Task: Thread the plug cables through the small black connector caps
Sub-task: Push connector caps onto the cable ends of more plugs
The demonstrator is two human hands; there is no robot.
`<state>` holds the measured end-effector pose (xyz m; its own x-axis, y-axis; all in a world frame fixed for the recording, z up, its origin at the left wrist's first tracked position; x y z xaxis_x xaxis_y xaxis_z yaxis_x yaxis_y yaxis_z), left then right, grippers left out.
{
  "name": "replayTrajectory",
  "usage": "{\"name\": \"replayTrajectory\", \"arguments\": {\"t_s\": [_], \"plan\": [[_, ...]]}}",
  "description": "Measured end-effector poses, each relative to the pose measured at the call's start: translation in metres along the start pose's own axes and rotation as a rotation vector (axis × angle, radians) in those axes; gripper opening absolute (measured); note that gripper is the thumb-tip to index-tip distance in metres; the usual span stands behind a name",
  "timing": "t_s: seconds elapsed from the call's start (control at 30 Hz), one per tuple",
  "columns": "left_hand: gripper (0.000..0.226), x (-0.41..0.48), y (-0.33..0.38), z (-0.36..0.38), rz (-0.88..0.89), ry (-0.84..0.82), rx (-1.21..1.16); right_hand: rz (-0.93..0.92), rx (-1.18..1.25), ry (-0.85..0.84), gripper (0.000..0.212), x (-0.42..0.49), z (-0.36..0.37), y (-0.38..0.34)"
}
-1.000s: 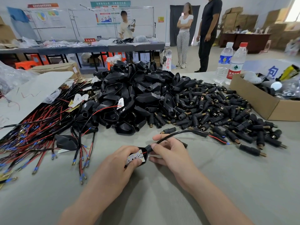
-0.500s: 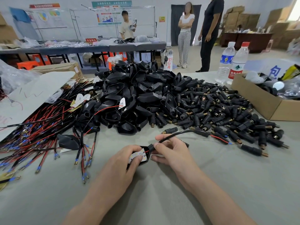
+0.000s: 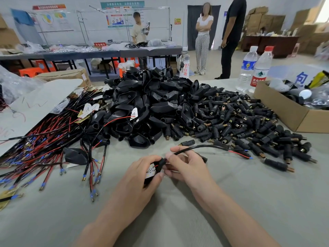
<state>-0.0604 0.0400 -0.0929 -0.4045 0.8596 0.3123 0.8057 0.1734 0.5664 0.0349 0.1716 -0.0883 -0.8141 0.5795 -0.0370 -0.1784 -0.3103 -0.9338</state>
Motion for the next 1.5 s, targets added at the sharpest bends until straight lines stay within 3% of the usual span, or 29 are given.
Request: {"name": "replayTrajectory", "arguments": {"t_s": [0.2,0.33,0.7,0.87,1.07,1.2,1.5], "plan": [[0.032,-0.002,-0.004,0.0,-0.01,0.05,-0.026,0.097,0.126,0.033,0.036,0.001,-0.002,0.0],[0.037,-0.002,-0.002,0.0,0.016,0.069,-0.006,0.101,0.112,0.02,0.039,0.002,-0.002,0.0],[0.014,-0.001,-0.002,-0.006,-0.016,0.134,0.145,0.104,0.039,-0.078,0.04,0.0,-0.001,0.0],[0.006,-0.001,-0.006,-0.008,-0.093,0.161,0.144,0.118,0.169,0.075,0.044,0.005,-0.007,-0.007],[0.006,-0.006,-0.016,-0.018,-0.134,0.151,0.193,-0.025,0.392,0.348,0.034,0.008,-0.035,-0.023],[0.004,-0.01,-0.025,-0.025,-0.181,0.152,0.264,-0.05,0.289,0.398,0.018,0.008,-0.047,-0.024],[0.006,-0.011,-0.026,-0.026,-0.186,0.13,0.233,-0.241,0.003,0.465,0.022,0.007,-0.048,-0.025]]}}
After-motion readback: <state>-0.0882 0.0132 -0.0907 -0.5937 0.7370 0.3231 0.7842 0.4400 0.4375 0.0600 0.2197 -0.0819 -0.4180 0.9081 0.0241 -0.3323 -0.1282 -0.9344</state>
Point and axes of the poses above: each hand's wrist, its own x-axis towards the middle knuckle, its own z-axis out of the palm, y = z × x, the point moved 2 cm from there along x, towards the middle knuckle, and after that the axes turned 6 degrees about -y, right-handed, at the moved point
